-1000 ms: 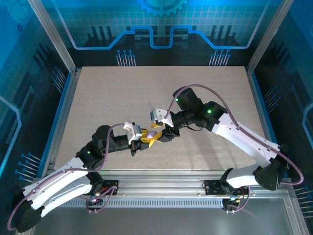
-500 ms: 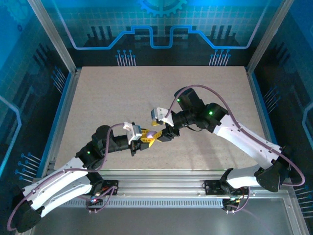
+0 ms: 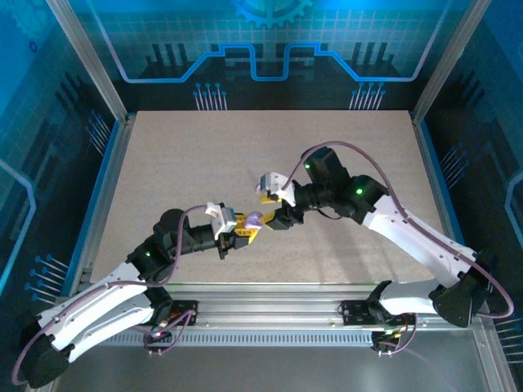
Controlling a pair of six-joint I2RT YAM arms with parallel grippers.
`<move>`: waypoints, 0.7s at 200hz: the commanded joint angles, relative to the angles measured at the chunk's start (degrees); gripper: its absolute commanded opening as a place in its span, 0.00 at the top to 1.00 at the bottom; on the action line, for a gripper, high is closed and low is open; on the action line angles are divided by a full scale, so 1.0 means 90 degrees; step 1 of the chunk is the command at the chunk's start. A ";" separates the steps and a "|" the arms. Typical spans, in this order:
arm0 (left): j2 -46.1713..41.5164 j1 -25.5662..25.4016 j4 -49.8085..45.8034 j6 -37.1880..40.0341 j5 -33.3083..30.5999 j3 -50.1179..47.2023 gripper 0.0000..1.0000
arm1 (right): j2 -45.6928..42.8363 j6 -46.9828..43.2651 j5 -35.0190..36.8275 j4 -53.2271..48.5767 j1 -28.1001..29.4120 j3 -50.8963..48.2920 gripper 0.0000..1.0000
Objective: Insert the wireless bluetooth earbuds into the charging case
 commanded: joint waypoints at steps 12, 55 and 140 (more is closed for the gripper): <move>-0.0183 -0.0018 0.0259 -0.0093 0.0161 0.0056 0.79 | -0.0201 0.0485 0.0387 0.0495 -0.0324 -0.0203 0.47; -0.0315 -0.0013 0.0397 -0.0240 -0.0188 -0.0077 0.79 | -0.0412 0.0650 0.0276 0.0614 -0.0353 -0.0320 0.47; -0.1188 0.0796 0.0906 -0.1289 -0.1307 -0.0749 0.81 | -0.0173 0.2617 0.1528 -0.0006 -0.0124 0.0071 0.49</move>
